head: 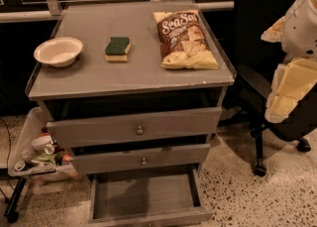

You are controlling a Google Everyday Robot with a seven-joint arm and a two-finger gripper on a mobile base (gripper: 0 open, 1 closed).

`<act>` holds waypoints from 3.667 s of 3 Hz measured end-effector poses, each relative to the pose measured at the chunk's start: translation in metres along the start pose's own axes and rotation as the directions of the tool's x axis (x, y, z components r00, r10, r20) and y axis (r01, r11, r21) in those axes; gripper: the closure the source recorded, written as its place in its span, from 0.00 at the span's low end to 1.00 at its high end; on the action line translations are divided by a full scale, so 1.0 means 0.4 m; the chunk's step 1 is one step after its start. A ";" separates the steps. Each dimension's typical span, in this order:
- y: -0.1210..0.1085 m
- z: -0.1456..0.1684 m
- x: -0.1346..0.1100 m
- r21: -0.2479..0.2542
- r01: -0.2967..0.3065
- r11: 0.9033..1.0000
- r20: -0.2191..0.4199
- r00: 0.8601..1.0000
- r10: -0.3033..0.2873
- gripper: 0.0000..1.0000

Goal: Close bottom drawer

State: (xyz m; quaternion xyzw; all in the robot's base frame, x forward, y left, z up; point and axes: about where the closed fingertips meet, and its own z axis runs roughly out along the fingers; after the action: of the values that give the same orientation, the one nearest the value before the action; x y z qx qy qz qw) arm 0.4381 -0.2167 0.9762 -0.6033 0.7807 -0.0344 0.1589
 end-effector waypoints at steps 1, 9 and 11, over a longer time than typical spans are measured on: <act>0.000 0.000 0.000 0.000 0.000 1.000 0.000 1.000 0.000 0.00; 0.215 0.373 0.050 -0.101 -0.181 0.978 0.014 0.983 0.183 1.00; 0.388 0.608 0.132 -0.261 -0.262 0.929 -0.091 0.965 0.246 1.00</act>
Offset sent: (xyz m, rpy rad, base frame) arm 0.0000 0.0000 0.0000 0.0000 0.0000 0.0000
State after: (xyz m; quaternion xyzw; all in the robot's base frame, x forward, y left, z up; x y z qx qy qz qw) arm 0.3523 -0.1914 0.6969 -0.5119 0.8538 0.0763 0.0559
